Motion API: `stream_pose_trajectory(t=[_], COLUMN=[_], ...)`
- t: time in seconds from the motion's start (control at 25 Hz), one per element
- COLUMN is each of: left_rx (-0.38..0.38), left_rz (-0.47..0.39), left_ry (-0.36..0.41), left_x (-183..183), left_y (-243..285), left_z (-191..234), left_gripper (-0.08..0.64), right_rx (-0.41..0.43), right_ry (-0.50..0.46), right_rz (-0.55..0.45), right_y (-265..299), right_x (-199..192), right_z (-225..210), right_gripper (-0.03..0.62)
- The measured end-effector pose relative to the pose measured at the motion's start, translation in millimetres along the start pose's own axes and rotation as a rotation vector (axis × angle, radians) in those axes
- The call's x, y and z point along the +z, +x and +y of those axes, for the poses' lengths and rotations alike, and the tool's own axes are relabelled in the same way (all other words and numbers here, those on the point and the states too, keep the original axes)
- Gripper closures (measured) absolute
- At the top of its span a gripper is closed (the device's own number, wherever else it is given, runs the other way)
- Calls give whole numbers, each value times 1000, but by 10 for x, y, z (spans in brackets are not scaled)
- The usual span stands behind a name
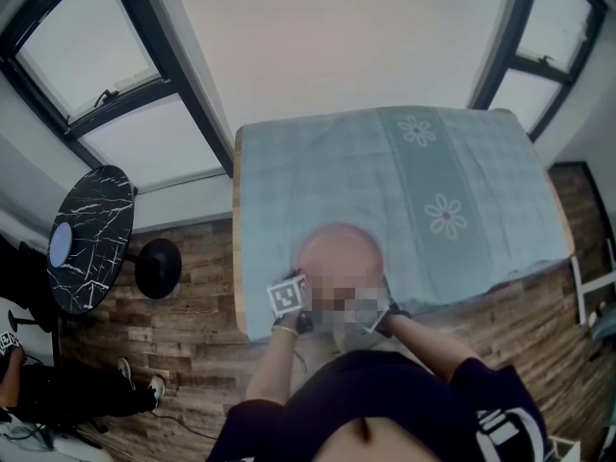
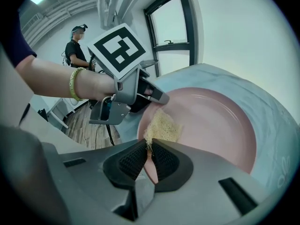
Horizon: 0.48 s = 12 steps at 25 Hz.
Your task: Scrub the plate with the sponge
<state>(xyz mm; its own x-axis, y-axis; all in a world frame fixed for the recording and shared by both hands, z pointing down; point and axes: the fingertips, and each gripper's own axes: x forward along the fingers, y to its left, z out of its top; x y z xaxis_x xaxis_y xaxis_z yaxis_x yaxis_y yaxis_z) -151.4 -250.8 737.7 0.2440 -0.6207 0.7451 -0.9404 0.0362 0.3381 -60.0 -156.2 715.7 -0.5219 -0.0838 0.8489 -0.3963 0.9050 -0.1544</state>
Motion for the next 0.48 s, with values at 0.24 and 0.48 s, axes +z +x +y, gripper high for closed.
stream_pose_trajectory(t=[0.24, 0.48], left_rx=[-42, -40], left_rz=[-7, -24], left_ry=[9, 3], left_x=[-4, -41], left_y=[-56, -196], left_z=[-27, -33], left_gripper=[523, 506], right_rx=[-45, -110], right_ry=[27, 154], right_rz=[-62, -168], right_y=[-111, -303], right_x=[86, 170], right_z=[16, -81], right_gripper=[555, 555])
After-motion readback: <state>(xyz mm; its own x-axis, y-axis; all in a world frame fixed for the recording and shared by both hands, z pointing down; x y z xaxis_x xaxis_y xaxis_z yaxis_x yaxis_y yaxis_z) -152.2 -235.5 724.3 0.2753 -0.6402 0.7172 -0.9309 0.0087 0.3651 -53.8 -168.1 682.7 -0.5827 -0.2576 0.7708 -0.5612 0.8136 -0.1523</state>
